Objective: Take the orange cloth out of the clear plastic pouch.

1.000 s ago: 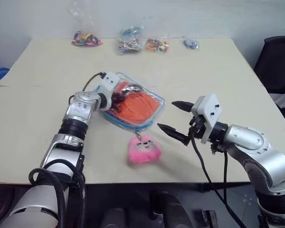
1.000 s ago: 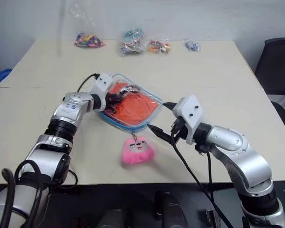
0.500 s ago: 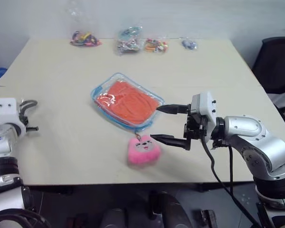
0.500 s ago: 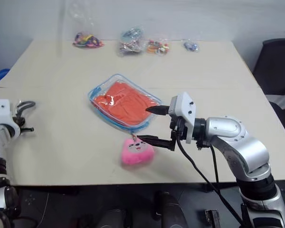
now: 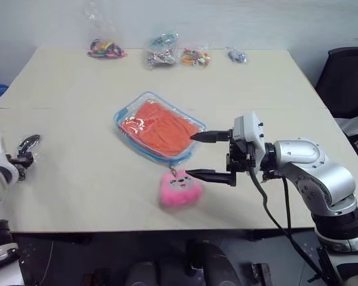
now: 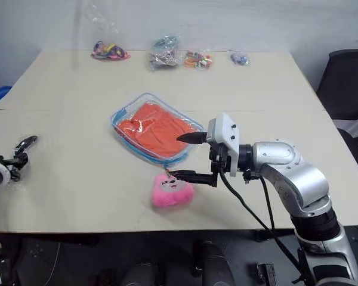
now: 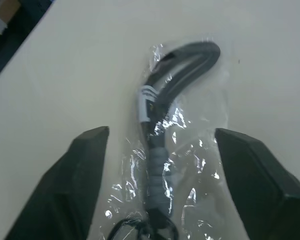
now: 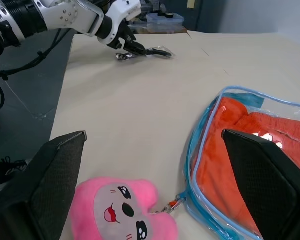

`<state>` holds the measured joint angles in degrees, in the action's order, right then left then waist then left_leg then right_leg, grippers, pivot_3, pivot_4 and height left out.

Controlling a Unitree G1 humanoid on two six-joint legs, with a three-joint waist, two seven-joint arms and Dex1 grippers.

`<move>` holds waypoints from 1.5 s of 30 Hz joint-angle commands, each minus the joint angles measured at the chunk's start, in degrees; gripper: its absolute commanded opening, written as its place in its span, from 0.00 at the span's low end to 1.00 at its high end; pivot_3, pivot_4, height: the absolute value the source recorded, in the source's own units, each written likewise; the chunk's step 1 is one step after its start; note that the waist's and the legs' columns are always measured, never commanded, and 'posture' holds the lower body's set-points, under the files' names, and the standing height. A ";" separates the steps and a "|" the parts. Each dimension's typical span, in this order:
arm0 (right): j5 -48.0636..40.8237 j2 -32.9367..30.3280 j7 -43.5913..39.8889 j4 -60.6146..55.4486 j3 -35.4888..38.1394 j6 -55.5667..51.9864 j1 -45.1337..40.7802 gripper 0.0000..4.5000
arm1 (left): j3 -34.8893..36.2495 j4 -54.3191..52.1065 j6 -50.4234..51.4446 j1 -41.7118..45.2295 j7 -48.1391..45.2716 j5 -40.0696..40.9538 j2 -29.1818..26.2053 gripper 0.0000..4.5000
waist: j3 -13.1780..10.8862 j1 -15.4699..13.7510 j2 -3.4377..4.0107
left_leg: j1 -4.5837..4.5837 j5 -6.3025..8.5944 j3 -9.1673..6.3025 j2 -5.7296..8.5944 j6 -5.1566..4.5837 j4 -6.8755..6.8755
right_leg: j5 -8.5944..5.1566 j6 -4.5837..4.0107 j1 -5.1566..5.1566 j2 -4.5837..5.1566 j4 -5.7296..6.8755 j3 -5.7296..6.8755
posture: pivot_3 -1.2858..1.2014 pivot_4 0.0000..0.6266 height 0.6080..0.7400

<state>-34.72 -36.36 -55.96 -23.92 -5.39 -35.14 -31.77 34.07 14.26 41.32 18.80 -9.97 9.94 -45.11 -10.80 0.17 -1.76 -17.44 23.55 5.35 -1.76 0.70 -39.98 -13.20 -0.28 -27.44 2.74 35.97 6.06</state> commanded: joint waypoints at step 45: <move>0.34 -4.11 14.22 -15.14 9.94 -1.72 15.49 1.00 | -64.62 58.44 -79.89 56.29 -18.45 -48.13 4.98 0.99 | -0.09 -1.49 0.17 | -0.63 -0.01 0.72 0.12 -0.44 -0.18 | 0.38 0.26 -0.21 -0.20 -0.22 0.12 | 0.52 0.24 1.00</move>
<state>-33.42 -39.92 -42.41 -36.41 2.87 -36.75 -16.65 -30.54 72.25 -38.73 73.75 -29.66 -37.74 -40.22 -10.88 -1.32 -1.59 -18.08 23.54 6.07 -1.64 0.26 -40.16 -12.82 -0.01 -27.65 2.54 35.74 6.18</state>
